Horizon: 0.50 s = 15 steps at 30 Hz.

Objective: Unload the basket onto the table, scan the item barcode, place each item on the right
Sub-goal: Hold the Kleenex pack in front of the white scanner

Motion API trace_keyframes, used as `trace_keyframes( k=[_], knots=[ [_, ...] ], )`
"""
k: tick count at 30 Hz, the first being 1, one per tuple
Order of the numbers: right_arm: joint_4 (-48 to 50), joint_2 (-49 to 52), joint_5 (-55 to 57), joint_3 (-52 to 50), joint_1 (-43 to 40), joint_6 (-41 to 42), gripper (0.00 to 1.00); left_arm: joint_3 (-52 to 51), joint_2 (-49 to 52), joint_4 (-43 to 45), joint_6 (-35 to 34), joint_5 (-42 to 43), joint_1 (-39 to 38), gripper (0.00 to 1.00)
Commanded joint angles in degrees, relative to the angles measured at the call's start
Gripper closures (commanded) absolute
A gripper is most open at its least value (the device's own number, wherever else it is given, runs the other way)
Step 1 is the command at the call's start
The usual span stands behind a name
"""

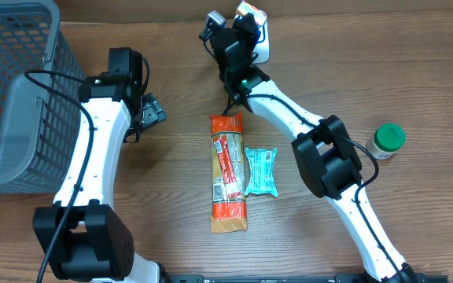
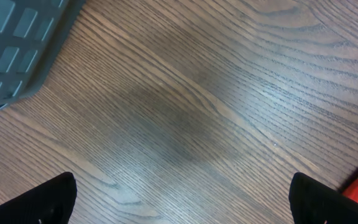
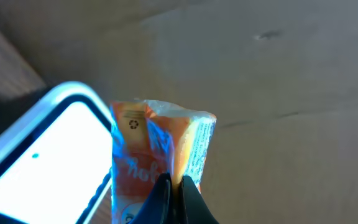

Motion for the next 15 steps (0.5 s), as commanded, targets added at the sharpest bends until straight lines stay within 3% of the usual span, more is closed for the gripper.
trace_keyframes(
  k=[1, 10, 15],
  knots=[
    [-1.27, -0.68, -1.62, 0.68, -0.24, -3.50, 0.96, 0.83, -1.09, 0.04, 0.66, -0.79, -0.22, 0.00],
    [-7.45, -0.66, -3.04, 0.68, -1.75, 9.60, 0.96, 0.83, -1.09, 0.04, 0.66, -0.79, -0.22, 0.00],
    [-7.82, -0.68, -2.95, 0.68, -2.47, 10.84, 0.96, 0.83, -1.09, 0.04, 0.68, -0.79, -0.22, 0.00]
  ],
)
